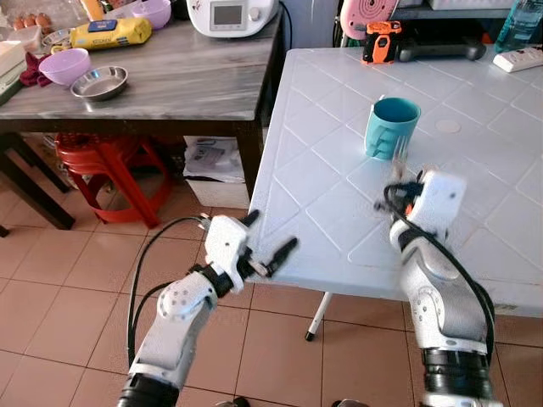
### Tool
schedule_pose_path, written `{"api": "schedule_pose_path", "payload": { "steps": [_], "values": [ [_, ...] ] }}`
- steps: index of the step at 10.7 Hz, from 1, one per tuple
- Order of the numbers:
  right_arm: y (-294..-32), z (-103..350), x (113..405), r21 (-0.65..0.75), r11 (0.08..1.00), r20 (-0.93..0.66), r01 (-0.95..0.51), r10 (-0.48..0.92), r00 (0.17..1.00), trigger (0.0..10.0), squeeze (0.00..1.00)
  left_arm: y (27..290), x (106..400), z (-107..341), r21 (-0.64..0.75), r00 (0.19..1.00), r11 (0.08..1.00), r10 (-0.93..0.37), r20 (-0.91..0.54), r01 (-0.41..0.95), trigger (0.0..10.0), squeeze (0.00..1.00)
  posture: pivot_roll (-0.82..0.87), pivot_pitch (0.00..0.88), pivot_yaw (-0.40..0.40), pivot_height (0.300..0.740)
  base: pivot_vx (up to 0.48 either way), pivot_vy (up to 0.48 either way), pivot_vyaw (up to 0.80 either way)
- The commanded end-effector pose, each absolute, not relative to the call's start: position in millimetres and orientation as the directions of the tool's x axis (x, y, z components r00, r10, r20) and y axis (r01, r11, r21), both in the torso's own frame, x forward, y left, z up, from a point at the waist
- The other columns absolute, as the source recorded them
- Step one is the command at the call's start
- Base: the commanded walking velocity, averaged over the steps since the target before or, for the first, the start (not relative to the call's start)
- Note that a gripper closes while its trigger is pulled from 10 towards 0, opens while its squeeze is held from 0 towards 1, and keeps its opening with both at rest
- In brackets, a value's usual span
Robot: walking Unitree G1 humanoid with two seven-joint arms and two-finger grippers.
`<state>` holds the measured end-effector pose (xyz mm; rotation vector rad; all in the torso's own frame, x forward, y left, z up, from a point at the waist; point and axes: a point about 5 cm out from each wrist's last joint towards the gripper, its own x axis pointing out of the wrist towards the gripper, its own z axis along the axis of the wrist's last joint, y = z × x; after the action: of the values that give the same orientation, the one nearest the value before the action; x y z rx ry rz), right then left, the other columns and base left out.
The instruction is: Setting the table
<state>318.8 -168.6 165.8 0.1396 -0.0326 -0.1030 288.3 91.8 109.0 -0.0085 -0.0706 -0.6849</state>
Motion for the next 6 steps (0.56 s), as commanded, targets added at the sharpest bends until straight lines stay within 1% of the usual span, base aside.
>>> {"api": "schedule_pose_path", "payload": {
  "steps": [1,3,4,5,6],
  "values": [
    [-163,174,316,0.136,0.988,0.068,0.078,-0.088,0.994,0.0,0.0,98,290,106,0.024,0.8,0.802,-0.598,0.047,0.597,10.0,0.0,-0.15,0.099,0.116,0.74,0.0,0.0,0.0],
    [-158,188,310,0.114,0.991,0.16,0.066,-0.084,0.983,0.0,0.0,103,296,106,0.048,0.866,0.867,-0.498,0.056,0.496,10.0,0.0,-0.15,0.092,0.112,0.74,0.0,0.0,0.0],
    [-159,192,307,0.105,0.992,0.188,0.073,-0.092,0.978,0.2,0.0,110,303,109,0.028,0.912,0.914,-0.405,0.062,0.404,10.0,0.0,-0.16,0.09,0.108,0.74,0.0,0.0,0.0],
    [-161,192,305,0.103,0.992,0.193,0.077,-0.096,0.976,10.0,0.0,115,308,111,0.016,0.932,0.934,-0.357,0.07,0.357,10.0,0.0,-0.16,0.089,0.106,0.74,0.0,0.0,0.0],
    [-163,189,303,0.097,0.992,0.191,0.081,-0.098,0.977,10.0,0.0,116,311,111,0.001,0.937,0.939,-0.343,0.071,0.344,10.0,0.0,-0.16,0.085,0.103,0.74,0.0,0.0,0.0]
  ]
}}
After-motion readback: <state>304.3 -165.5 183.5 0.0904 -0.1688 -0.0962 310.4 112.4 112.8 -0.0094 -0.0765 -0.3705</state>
